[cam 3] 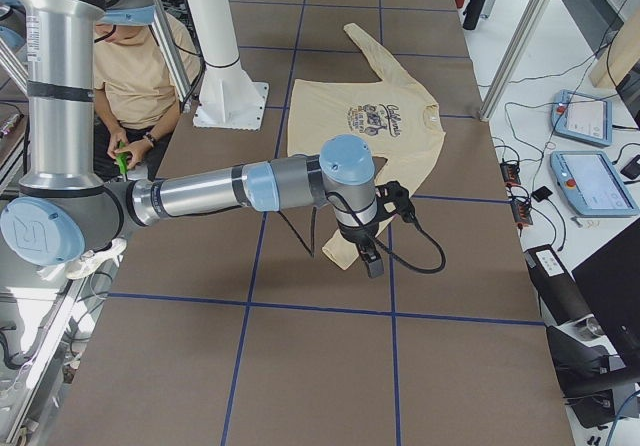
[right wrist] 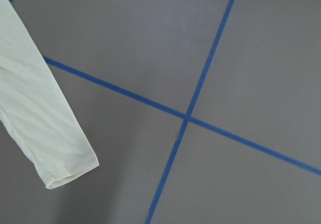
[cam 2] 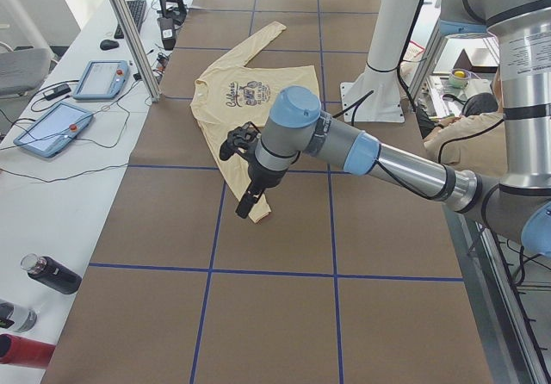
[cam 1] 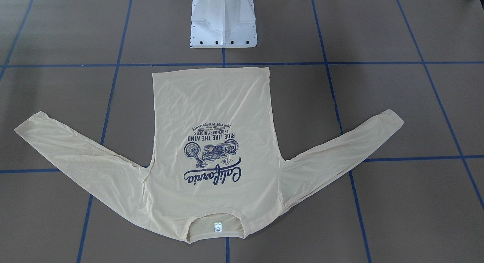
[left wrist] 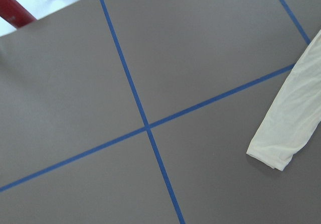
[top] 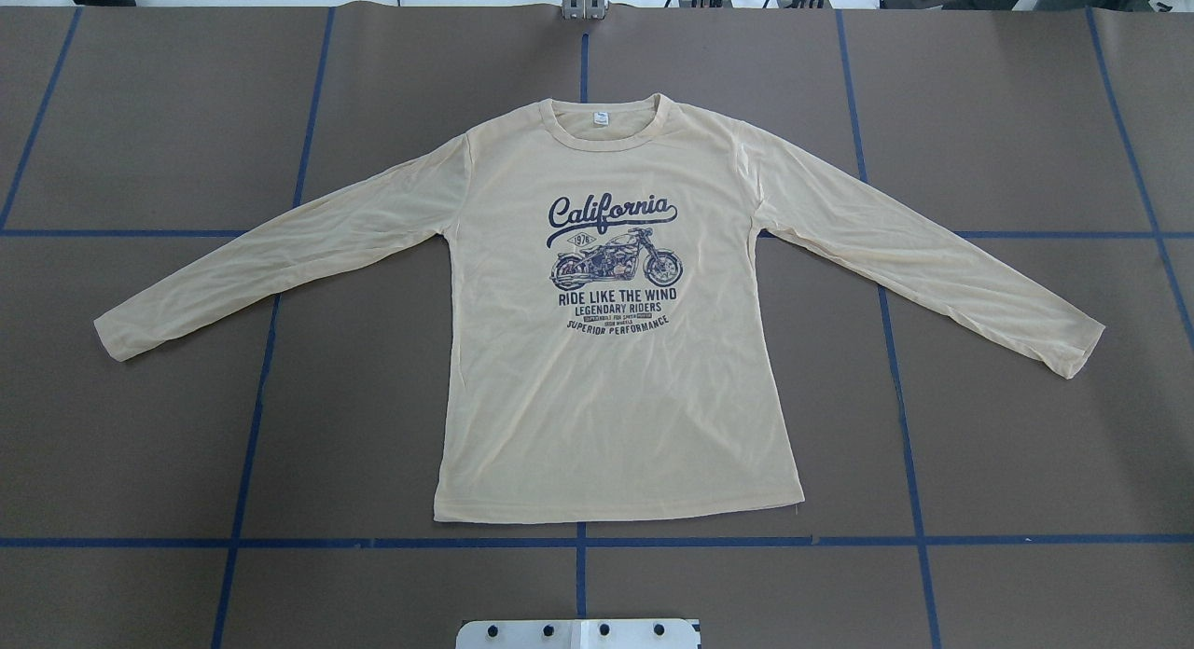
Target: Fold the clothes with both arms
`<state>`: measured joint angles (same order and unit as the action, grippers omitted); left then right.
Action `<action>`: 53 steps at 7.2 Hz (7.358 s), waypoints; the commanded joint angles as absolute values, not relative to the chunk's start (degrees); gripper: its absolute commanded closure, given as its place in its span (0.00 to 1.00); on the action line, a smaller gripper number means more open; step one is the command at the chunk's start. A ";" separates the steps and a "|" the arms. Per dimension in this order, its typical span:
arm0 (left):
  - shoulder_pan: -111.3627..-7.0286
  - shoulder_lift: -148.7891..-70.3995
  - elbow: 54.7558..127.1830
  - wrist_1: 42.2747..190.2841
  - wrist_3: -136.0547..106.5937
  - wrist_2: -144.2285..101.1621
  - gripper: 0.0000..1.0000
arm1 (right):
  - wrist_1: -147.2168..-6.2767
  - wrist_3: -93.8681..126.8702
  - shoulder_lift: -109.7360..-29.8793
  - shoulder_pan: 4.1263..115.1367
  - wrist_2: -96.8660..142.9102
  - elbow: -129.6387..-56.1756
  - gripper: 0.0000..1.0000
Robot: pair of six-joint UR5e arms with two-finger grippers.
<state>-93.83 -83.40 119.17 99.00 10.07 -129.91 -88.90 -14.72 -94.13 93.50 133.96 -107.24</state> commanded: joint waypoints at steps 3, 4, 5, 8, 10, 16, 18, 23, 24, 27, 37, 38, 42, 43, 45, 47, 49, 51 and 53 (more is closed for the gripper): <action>-92.47 -95.19 104.34 117.03 -2.70 -131.03 0.00 | -79.23 -5.82 -92.81 92.12 139.75 -105.82 0.00; -91.94 -95.19 104.15 117.68 -3.51 -132.18 0.00 | -76.75 1.68 -92.12 88.02 139.83 -106.08 0.01; -90.98 -95.10 104.67 118.29 -3.52 -132.19 0.00 | -73.51 12.46 -91.94 82.06 139.22 -106.17 0.02; -87.02 -93.61 104.24 121.20 -3.69 -132.19 0.00 | -51.92 38.86 -98.15 67.20 124.34 -105.47 0.01; -86.84 -93.60 104.06 121.20 -3.69 -132.10 0.00 | -36.22 43.32 -100.11 60.93 116.56 -94.74 0.03; -86.48 -92.64 104.06 121.20 -3.60 -132.19 0.00 | -22.41 49.75 -99.23 56.53 112.69 -83.58 0.35; -86.40 -92.64 104.06 121.11 -3.60 -132.19 0.00 | -22.41 49.22 -100.10 55.02 111.98 -83.67 0.40; -86.31 -92.29 103.89 121.20 -3.60 -132.19 0.00 | -22.41 46.67 -103.10 54.50 110.40 -84.11 0.52; -86.22 -92.29 103.89 121.20 -3.52 -132.19 0.00 | -22.41 46.67 -102.66 54.32 110.39 -84.11 0.53; -86.13 -92.29 103.62 121.20 -3.52 -132.19 0.00 | -22.67 46.93 -100.20 54.23 110.48 -83.50 0.53; -86.13 -92.29 103.54 121.20 -3.52 -132.10 0.00 | -22.50 46.58 -101.34 54.23 110.30 -83.06 0.58; -86.13 -92.29 103.54 121.20 -3.52 -132.10 0.00 | -22.50 46.58 -101.34 54.23 110.30 -83.06 0.60; -86.13 -92.29 103.54 121.20 -3.52 -132.10 0.00 | -22.50 46.58 -101.34 54.05 110.30 -83.06 0.64; -86.13 -92.29 103.45 121.20 -3.52 -132.10 0.00 | -22.50 46.58 -101.34 54.05 110.30 -83.06 0.64; -86.13 -92.29 103.19 121.20 -3.52 -132.10 0.00 | -22.50 46.58 -101.60 53.88 110.30 -83.06 0.60; -86.13 -92.29 103.18 121.20 -3.52 -132.10 0.00 | -22.50 46.58 -101.78 53.79 110.30 -83.06 0.58; -86.05 -92.29 103.18 121.20 -3.52 -132.10 0.00 | -22.50 46.67 -101.78 53.70 110.21 -83.06 0.82; -86.04 -92.29 103.18 121.20 -3.52 -132.10 0.00 | -22.50 46.67 -101.69 53.70 110.21 -83.49 1.00; -86.04 -92.29 103.18 121.20 -3.52 -132.10 0.00 | -22.67 46.58 -101.34 53.88 111.17 -85.15 1.00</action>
